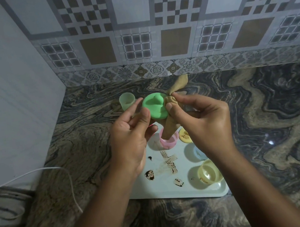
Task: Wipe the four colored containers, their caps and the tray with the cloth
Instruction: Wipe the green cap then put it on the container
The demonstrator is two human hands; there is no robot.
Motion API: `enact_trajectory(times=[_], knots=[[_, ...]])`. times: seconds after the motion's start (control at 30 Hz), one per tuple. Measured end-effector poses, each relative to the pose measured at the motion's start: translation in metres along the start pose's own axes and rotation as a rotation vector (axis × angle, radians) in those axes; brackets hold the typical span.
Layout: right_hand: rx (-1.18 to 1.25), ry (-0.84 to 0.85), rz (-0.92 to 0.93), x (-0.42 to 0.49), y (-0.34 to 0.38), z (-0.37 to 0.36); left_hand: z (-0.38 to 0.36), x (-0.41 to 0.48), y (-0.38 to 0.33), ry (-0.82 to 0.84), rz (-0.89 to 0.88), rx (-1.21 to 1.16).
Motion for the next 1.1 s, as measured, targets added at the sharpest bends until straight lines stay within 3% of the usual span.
enact_trajectory(times=[0.3, 0.43, 0.67, 0.9, 1.1], knots=[[0.026, 0.010, 0.075, -0.002, 0.000, -0.006, -0.012, -0.008, 0.007, -0.005, 0.136, -0.119], [0.003, -0.111, 0.075, 0.010, 0.001, 0.009, -0.013, -0.014, 0.005, 0.016, 0.153, -0.083], [-0.010, -0.013, 0.072, 0.000, 0.001, 0.000, -0.013, -0.013, 0.000, -0.009, 0.138, -0.093], [-0.023, -0.046, -0.038, 0.016, -0.002, 0.008, -0.008, -0.013, 0.005, -0.019, 0.134, -0.072], [0.018, 0.034, -0.049, 0.008, -0.003, 0.000, -0.008, -0.008, -0.002, 0.001, -0.004, 0.028]])
Point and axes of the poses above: each hand's wrist, its own x-axis towards the middle knuckle, its own z-axis out of the back of the hand, y = z × x, the point moved 8 cm from there along x, towards the middle knuckle, and after that the axes turned 10 degrees about -z, right-handed, at the moved point
